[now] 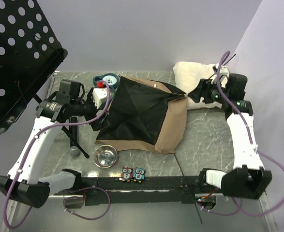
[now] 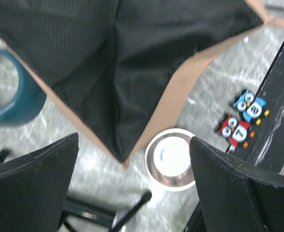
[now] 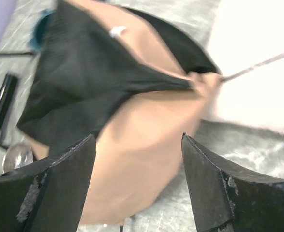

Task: Set up the pet tent

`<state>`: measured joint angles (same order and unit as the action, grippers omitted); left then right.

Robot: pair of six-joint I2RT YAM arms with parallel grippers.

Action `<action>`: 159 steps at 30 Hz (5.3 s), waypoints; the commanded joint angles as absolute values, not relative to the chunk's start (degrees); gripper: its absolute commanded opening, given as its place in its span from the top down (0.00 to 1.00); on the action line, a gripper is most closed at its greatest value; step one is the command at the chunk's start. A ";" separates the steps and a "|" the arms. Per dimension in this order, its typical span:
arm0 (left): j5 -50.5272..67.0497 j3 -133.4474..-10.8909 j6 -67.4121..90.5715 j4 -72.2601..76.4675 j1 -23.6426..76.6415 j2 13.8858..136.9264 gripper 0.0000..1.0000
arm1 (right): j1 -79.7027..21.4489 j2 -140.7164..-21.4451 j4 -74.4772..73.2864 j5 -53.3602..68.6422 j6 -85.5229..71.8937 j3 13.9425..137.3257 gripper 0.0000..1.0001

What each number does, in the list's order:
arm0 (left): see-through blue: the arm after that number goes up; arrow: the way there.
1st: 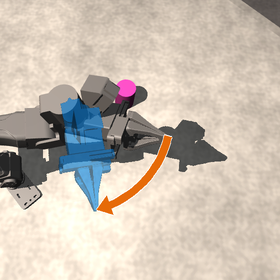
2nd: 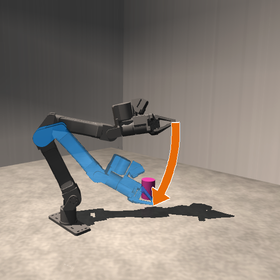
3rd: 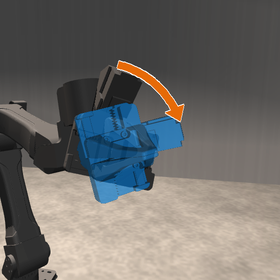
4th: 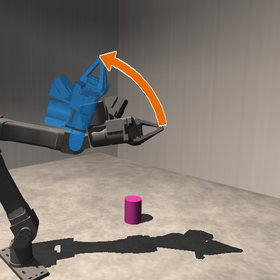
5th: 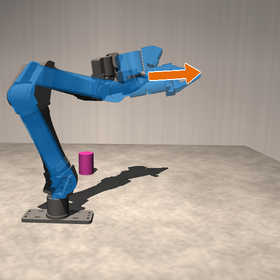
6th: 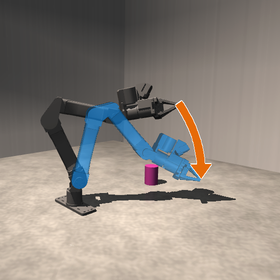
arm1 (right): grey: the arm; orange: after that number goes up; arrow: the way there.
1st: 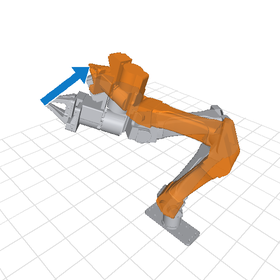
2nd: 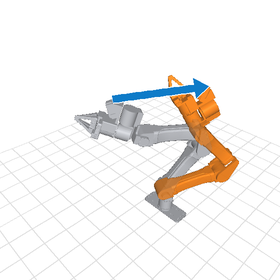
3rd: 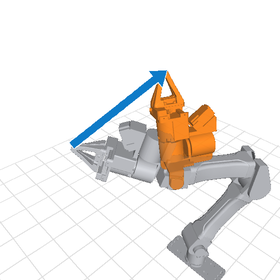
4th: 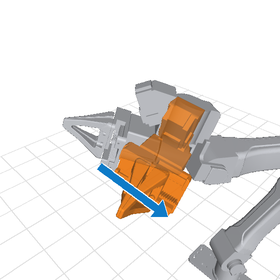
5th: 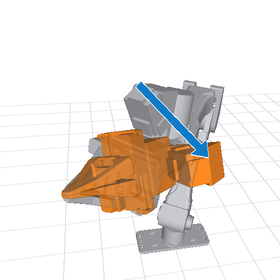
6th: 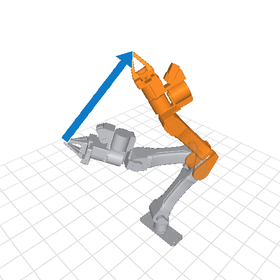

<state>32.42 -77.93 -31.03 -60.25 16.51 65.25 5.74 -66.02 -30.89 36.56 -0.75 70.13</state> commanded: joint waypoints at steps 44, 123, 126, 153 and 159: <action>24.09 -126.11 -29.25 -5.88 46.31 136.74 0.28 | 23.64 -81.03 -18.37 44.56 5.36 70.84 0.18; 37.61 -93.60 -1.93 5.36 43.51 83.23 0.99 | 32.61 -77.95 30.32 32.61 -55.54 104.14 0.15; 38.84 -93.08 -1.67 5.18 43.51 82.44 0.99 | 32.61 -79.45 30.15 33.40 -57.12 106.43 0.21; 39.19 -94.47 5.00 6.24 43.42 80.77 0.99 | 31.21 -74.80 27.88 45.60 -43.28 103.89 1.00; 40.08 -99.22 12.21 10.98 43.59 83.05 0.99 | 24.27 -64.80 18.48 55.18 -15.07 93.70 1.00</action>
